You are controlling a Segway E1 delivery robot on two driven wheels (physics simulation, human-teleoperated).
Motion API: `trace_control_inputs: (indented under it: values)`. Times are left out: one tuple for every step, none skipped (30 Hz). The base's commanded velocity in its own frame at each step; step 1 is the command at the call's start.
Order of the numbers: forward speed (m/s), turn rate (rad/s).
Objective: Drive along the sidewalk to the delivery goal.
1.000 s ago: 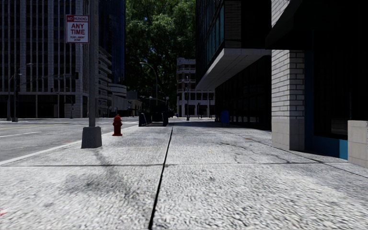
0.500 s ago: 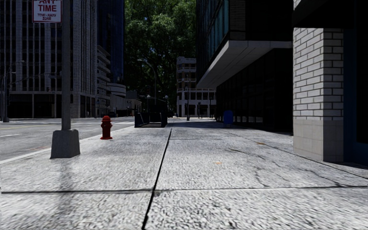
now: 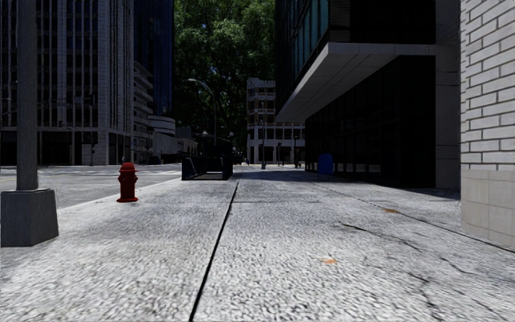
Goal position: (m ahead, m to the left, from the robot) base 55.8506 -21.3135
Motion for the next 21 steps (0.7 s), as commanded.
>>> trace_control_inputs:
  values:
    - [2.00,0.00]
    - [2.00,0.00]
    - [2.00,0.00]
    - [2.00,0.00]
    - [2.00,0.00]
    - [2.00,0.00]
    - [2.00,0.00]
    - [2.00,0.00]
    - [2.00,0.00]
    - [2.00,0.00]
    - [2.00,0.00]
    - [2.00,0.00]
    - [2.00,0.00]
    - [2.00,0.00]
    - [2.00,0.00]
    - [2.00,0.00]
    - [2.00,0.00]
    - [2.00,0.00]
    - [2.00,0.00]
    - [2.00,0.00]
    - [2.00,0.00]
